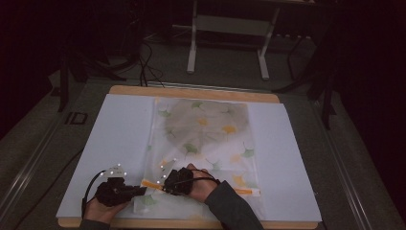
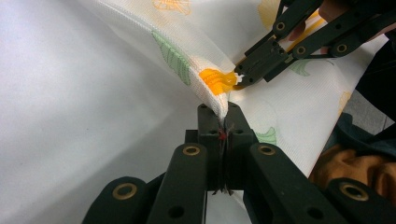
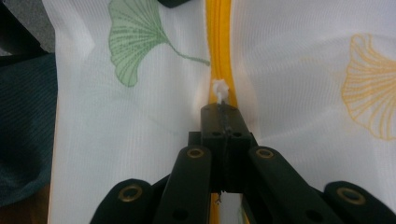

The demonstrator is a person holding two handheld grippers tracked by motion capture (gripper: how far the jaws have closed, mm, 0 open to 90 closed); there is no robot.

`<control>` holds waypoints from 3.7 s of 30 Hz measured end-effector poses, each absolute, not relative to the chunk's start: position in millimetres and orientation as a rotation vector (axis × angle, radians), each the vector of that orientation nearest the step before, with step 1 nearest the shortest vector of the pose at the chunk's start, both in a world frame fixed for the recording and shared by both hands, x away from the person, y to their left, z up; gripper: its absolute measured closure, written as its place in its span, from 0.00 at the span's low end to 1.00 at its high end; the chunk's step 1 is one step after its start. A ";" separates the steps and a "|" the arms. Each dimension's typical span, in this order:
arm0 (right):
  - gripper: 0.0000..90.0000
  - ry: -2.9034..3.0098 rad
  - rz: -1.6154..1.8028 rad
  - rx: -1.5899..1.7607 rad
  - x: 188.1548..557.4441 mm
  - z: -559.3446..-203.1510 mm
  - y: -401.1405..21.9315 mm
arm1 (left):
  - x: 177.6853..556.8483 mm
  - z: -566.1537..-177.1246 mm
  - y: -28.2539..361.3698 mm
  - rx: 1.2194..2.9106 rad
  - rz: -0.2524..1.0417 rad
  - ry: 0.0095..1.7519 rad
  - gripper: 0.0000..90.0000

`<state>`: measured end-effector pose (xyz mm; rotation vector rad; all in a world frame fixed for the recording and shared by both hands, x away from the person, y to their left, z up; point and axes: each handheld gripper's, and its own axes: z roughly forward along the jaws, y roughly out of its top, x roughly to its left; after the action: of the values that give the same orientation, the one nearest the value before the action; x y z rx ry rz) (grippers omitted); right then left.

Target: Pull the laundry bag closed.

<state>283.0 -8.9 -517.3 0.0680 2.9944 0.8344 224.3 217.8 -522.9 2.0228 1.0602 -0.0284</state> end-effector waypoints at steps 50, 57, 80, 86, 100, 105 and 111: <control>1.00 2.972 0.743 0.125 277.5 -515.5 -44.8 | 222.6 -521.2 220.2 2.015 -0.010 1.060 0.98; 1.00 2.968 0.749 0.130 277.5 -515.7 -47.8 | 222.5 -521.1 220.2 2.015 -0.009 1.060 0.98; 1.00 2.965 0.739 0.146 276.4 -515.2 -60.0 | 222.5 -521.3 220.7 2.014 -0.011 1.061 0.98; 1.00 2.966 0.739 0.163 276.2 -515.3 -65.8 | 222.3 -521.0 220.9 2.013 -0.008 1.060 0.98; 1.00 2.964 0.726 0.182 274.9 -514.8 -75.8 | 222.0 -520.9 221.4 2.012 -0.010 1.059 0.98; 1.00 2.963 0.714 0.184 274.5 -514.4 -78.7 | 222.0 -521.0 221.6 2.011 -0.010 1.060 0.98; 1.00 2.961 0.712 0.196 274.7 -514.2 -84.0 | 222.1 -521.0 222.1 2.012 -0.010 1.059 0.98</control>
<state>274.7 -84.0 -514.2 0.1963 2.9613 0.7118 222.1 222.1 -521.0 2.0122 1.0595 -0.0096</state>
